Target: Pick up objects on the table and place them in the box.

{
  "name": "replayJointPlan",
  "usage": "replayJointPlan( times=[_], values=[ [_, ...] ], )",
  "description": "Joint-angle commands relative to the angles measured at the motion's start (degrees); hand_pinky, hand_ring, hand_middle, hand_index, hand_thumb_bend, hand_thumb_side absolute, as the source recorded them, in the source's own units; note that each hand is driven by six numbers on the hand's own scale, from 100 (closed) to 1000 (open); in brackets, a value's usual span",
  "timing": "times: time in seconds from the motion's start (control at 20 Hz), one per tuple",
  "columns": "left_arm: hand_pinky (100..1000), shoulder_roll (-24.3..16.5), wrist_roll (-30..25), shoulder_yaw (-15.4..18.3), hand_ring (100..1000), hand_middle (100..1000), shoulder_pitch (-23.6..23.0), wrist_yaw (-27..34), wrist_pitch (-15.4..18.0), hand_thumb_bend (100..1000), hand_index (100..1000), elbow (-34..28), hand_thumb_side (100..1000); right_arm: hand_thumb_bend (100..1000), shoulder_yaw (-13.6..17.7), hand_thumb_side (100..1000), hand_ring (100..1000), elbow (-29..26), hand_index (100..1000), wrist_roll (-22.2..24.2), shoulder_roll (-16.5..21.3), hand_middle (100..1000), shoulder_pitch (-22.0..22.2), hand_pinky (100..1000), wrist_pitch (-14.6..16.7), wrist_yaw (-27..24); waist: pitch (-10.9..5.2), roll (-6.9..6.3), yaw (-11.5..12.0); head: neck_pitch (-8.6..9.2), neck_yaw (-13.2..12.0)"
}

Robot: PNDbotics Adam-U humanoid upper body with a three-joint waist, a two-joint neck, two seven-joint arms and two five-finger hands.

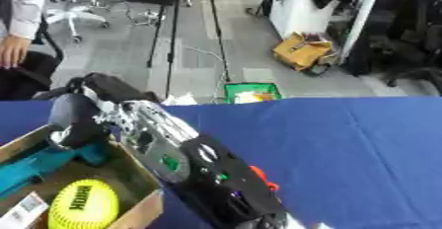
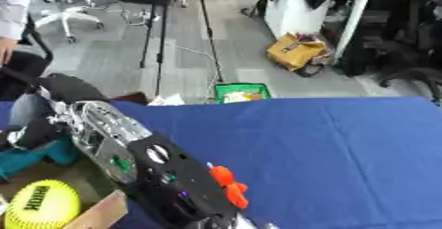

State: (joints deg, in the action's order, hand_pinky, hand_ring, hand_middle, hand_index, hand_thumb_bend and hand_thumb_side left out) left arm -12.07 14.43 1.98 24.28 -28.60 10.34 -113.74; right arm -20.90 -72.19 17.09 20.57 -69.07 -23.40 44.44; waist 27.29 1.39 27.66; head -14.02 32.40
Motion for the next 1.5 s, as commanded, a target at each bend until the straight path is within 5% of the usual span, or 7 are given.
replayJointPlan(
  times=[0.05,0.3,0.35,0.4,0.7,1.0,1.5],
  values=[
    [1000,-0.5,0.1,0.4,912,968,0.7,0.2,0.2,100,859,-0.8,812,100,0.2,381,446,-0.2,448,0.1,-0.1,401,-1.0,100,0.5,0.1,-1.11,-0.31,0.3,0.59,0.3],
    [1000,-0.5,0.1,0.5,913,968,0.7,0.1,0.1,100,859,-0.8,814,100,-0.4,514,509,-1.5,539,1.9,0.4,476,-0.7,130,1.1,1.1,-1.24,-0.09,0.1,0.38,0.2],
    [1000,-0.5,0.2,0.5,913,969,0.7,0.1,0.1,100,859,-0.8,815,100,-0.5,644,554,-1.9,600,2.7,0.5,534,-0.7,283,1.3,2.0,-1.27,-0.07,0.0,0.34,0.1],
    [1000,-0.5,0.2,0.5,913,969,0.7,0.1,0.1,100,859,-0.8,815,100,-0.6,644,554,-2.3,600,3.6,0.6,534,-0.7,283,1.6,3.1,-1.29,-0.05,0.0,0.29,0.1],
    [1000,-0.5,0.3,0.5,913,968,0.7,0.1,0.1,100,860,-0.8,815,100,-0.5,992,722,-4.6,747,10.3,1.0,706,-0.8,615,2.8,7.7,-1.47,-0.14,0.0,0.21,0.3],
    [1000,-0.5,0.5,0.6,913,968,0.6,0.1,0.1,100,860,-0.8,817,100,-0.2,1000,797,-6.5,774,13.3,1.3,782,-0.9,781,2.6,9.0,-1.52,-0.25,-0.2,0.25,0.5],
    [1000,-0.5,1.0,0.6,913,969,0.5,0.2,0.2,100,862,-0.8,821,100,0.1,1000,811,-8.9,773,10.2,1.7,794,-0.8,825,1.6,8.2,-1.65,-0.32,-0.4,0.0,0.5]
  ],
)
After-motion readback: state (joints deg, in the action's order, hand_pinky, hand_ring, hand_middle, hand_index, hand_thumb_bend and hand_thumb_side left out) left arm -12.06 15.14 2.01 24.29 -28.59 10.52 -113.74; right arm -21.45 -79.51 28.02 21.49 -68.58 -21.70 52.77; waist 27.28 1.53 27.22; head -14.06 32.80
